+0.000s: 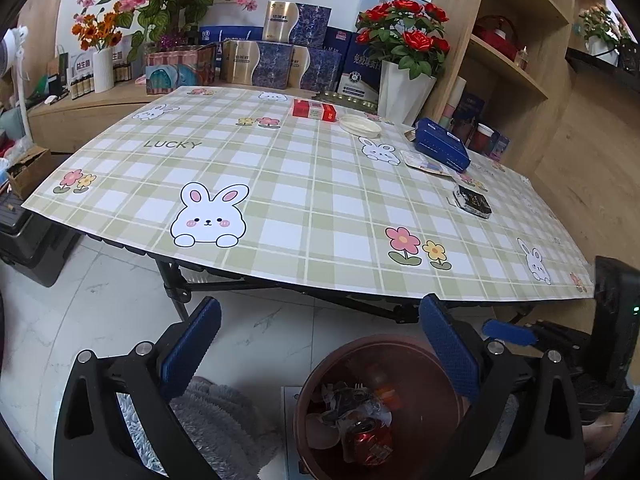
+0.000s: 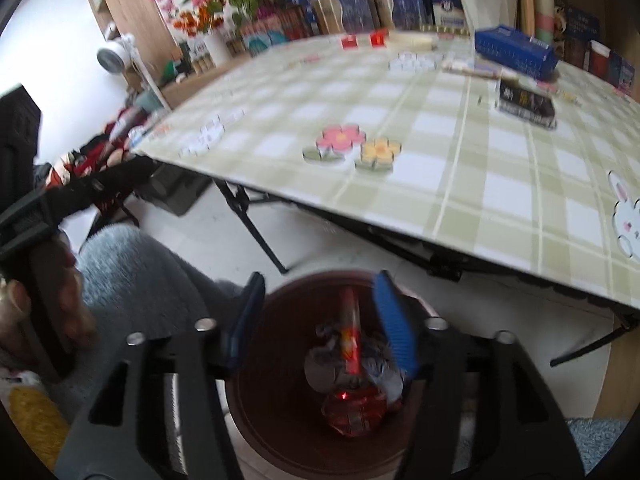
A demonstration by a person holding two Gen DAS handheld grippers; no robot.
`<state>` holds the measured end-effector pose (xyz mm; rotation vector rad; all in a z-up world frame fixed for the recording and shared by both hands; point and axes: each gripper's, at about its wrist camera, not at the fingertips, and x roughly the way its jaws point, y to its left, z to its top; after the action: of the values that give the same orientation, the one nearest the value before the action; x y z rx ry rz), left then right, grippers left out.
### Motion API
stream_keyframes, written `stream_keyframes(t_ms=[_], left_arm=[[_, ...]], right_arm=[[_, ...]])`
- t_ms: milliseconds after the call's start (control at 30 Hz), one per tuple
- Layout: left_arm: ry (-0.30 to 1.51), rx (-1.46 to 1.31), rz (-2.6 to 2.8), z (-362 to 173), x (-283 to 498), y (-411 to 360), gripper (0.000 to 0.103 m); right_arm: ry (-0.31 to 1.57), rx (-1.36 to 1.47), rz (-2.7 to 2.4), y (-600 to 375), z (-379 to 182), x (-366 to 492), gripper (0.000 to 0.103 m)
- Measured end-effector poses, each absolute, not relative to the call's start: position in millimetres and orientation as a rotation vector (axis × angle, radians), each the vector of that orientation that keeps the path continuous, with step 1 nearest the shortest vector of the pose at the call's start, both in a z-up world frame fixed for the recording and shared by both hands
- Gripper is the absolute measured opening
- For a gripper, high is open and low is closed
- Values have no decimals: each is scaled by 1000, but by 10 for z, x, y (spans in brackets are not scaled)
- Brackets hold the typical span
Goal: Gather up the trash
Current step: 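Open the right gripper to drop the toothpick tube into the bin, then move both grippers back to the table and grasp the black tissue pack with the right gripper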
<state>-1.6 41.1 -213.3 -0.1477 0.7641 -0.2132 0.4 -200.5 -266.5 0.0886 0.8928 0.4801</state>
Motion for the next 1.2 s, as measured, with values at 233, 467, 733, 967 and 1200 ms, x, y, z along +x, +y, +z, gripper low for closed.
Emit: stream_keyframes(t_ms=[233,467,733,967,1200], left_arm=[[775,-144,-216,-2150,4,387,97],[782,-125,-218,-2159,4,358,97],[805,-115,-205,-2197,45,341,97],[838,-94,-194,-2258,94,293,97],[865,-87,-183,-2293,154,272,97]], right_arm=[[787,133,357,-2365,-2410,-109,96],[707,150,81,-2820,-2296,-54,97],[723,222,2,-3178,-2445,-14,97],[719,244,28,-3175,-2507,-22,97],[738,288,71,-3273,-2537,130,97]])
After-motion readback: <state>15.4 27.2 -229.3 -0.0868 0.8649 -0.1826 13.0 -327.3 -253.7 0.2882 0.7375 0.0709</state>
